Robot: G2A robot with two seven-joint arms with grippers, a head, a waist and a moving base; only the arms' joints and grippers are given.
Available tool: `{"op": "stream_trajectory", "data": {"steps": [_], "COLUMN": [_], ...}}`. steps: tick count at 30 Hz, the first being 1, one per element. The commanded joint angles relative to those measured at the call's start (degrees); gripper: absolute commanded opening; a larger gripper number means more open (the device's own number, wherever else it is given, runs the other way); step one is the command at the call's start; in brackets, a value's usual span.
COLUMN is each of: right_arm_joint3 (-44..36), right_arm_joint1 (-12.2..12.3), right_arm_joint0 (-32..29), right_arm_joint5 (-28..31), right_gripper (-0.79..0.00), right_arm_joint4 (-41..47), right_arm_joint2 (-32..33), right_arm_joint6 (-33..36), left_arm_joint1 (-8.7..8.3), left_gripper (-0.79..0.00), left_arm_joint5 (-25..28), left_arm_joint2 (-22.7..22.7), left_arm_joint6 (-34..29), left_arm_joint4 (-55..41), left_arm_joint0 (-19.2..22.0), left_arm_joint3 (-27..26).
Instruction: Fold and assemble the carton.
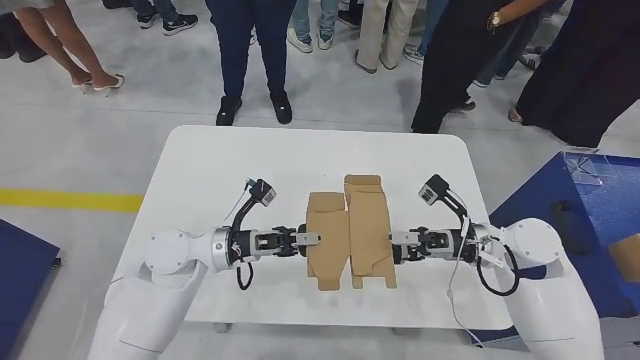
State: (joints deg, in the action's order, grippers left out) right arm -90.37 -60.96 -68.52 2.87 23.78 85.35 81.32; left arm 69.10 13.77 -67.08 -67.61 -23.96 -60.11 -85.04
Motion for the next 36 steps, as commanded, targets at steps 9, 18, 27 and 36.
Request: {"op": "stream_trajectory", "data": {"steps": [9,18,27,36], "right_arm_joint3": [-0.77,0.51,2.23,2.23], "right_arm_joint1": [0.16,0.90,1.96,1.96], "right_arm_joint0": [-0.11,-0.05,-0.38,-0.38], "right_arm_joint5": [-0.31,-0.72,-1.34,-1.34], "right_gripper": [-0.785,-0.785,-0.785,-0.785], "right_arm_joint4": [2.49,2.84,2.84,2.84], "right_arm_joint2": [-1.34,0.31,4.17,4.17], "right_arm_joint6": [-3.07,-3.48,-2.99,-2.99], "left_arm_joint1": [0.16,-0.89,-3.15,-3.45], "left_gripper": [-0.437,0.000,0.000,0.000], "left_arm_joint5": [-0.35,-1.30,-1.56,-1.88], "left_arm_joint2": [1.71,-3.25,-12.04,-12.64], "left_arm_joint6": [0.79,-0.39,-4.63,-5.31], "left_arm_joint4": [-2.02,-5.29,-5.52,-5.63], "left_arm_joint0": [0.37,0.46,-1.86,-2.11], "left_arm_joint3": [1.36,3.69,6.16,6.37]}}
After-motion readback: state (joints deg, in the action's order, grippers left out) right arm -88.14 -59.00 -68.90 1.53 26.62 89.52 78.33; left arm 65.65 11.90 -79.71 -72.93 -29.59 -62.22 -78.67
